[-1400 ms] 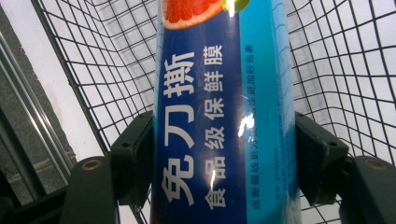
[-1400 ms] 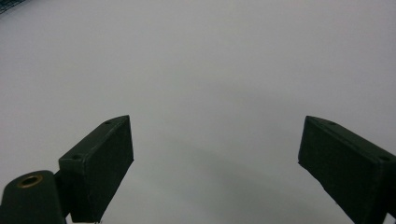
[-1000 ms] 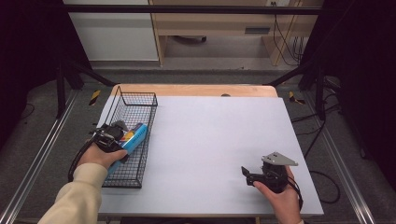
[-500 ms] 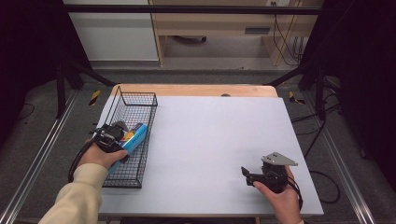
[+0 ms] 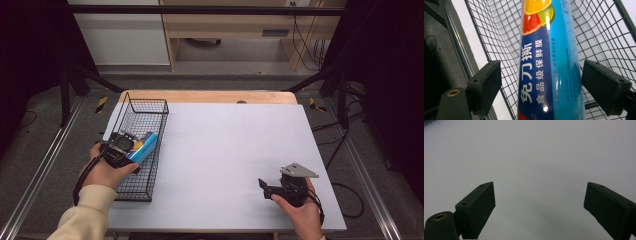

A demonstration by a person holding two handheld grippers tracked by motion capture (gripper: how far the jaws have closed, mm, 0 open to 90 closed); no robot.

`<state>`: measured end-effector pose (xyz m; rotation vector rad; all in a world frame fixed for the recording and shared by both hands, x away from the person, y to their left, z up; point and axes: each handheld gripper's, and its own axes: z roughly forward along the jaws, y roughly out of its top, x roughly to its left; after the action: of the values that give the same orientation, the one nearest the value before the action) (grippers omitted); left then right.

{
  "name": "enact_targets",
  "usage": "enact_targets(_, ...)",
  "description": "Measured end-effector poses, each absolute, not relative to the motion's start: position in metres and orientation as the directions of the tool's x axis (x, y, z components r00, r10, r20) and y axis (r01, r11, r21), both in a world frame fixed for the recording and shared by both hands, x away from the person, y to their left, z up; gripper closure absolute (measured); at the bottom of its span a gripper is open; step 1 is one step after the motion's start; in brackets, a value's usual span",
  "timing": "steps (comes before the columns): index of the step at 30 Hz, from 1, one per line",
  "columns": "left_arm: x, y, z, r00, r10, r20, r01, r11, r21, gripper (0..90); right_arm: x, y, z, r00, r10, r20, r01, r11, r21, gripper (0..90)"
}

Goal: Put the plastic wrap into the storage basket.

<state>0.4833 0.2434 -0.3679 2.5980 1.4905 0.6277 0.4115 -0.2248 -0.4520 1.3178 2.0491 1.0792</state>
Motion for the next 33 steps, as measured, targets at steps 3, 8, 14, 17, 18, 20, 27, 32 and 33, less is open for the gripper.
enact_targets(3, 0.481, 0.241, -0.366, 0.445, 0.841, 0.307, 0.801, -0.527, 0.284, 15.8, 0.411, -0.225, -0.452, -0.424, 0.905, 0.027, 0.534, 0.226, 0.815, 10.3)
enact_targets(8, 0.477, 0.238, -0.362, 0.438, 0.843, 0.311, 0.79, -0.526, 0.314, 14.7, 0.411, -0.225, -0.452, -0.424, 0.905, 0.028, 0.535, 0.225, 0.814, 10.3)
enact_targets(14, 0.465, 0.231, -0.347, 0.431, 0.835, 0.343, 0.74, -0.544, 0.396, 13.8, 0.411, -0.226, -0.451, -0.427, 0.904, 0.023, 0.53, 0.229, 0.816, 10.3)
enact_targets(17, 0.46, 0.225, -0.341, 0.43, 0.834, 0.345, 0.718, -0.548, 0.43, 13.5, 0.411, -0.226, -0.451, -0.431, 0.902, 0.006, 0.517, 0.241, 0.821, 10.3)
enact_targets(18, 0.458, 0.223, -0.339, 0.433, 0.832, 0.347, 0.711, -0.552, 0.435, 13.3, 0.411, -0.227, -0.451, -0.431, 0.903, 0.003, 0.515, 0.243, 0.822, 10.3)
enact_targets(20, 0.455, 0.218, -0.336, 0.437, 0.83, 0.347, 0.696, -0.556, 0.453, 13.2, 0.411, -0.227, -0.451, -0.422, 0.906, 0.011, 0.523, 0.234, 0.819, 10.2)
enact_targets(27, 0.447, 0.205, -0.333, 0.431, 0.832, 0.349, 0.668, -0.555, 0.496, 10.6, 0.411, -0.226, -0.45, -0.42, 0.907, 0.002, 0.516, 0.238, 0.823, 9.0)
enact_targets(32, 0.443, 0.195, -0.328, 0.437, 0.827, 0.354, 0.639, -0.563, 0.524, 8.1, 0.412, -0.229, -0.451, -0.415, 0.91, -0.008, 0.519, 0.244, 0.819, 7.3)
enact_targets(33, 0.442, 0.192, -0.327, 0.438, 0.827, 0.354, 0.632, -0.563, 0.533, 7.8, 0.412, -0.23, -0.451, -0.413, 0.911, -0.01, 0.518, 0.244, 0.82, 6.8)
